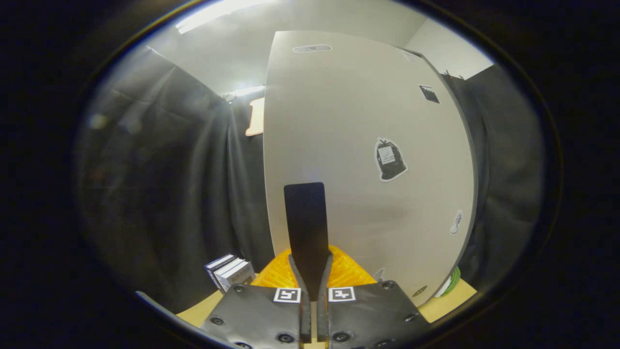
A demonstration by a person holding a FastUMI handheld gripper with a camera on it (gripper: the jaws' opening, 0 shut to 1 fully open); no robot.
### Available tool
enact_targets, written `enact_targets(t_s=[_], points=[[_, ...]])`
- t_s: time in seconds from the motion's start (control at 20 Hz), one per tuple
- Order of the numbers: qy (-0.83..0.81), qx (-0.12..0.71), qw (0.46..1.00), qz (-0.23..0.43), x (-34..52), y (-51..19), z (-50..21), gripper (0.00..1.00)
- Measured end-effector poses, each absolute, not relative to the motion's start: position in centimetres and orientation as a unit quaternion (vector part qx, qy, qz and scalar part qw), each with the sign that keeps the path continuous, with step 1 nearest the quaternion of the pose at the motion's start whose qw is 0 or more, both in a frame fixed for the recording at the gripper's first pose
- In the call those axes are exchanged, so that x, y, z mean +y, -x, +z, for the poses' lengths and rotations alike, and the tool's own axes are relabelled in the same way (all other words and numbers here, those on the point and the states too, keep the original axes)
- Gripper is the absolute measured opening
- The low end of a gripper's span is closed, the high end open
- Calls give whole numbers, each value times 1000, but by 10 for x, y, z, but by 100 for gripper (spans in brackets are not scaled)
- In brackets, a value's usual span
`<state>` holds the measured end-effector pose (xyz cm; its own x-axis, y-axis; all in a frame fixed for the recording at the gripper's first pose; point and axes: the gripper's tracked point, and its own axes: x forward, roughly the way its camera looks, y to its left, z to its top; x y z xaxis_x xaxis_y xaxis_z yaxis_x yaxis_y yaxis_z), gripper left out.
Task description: Open the shoe cabinet door, grab the shoes and put them into the shoe cabinet, then close the shoe cabinet door.
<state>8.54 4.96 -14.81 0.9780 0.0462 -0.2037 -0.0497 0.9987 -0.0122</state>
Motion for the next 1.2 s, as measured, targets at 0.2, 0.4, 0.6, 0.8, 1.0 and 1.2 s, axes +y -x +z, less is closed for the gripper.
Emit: enact_targets(t_s=[0.2,0.4,0.6,0.8,1.0,1.2], points=[[6,103,994,26,45,-73,-144,6],[8,104,994,28,38,-60,-140,6],[5,106,994,30,32,-50,-136,6],[4,105,994,29,27,-40,-134,6],[3,105,994,31,21,-33,-131,6],[1,104,994,28,14,-24,-128,6]])
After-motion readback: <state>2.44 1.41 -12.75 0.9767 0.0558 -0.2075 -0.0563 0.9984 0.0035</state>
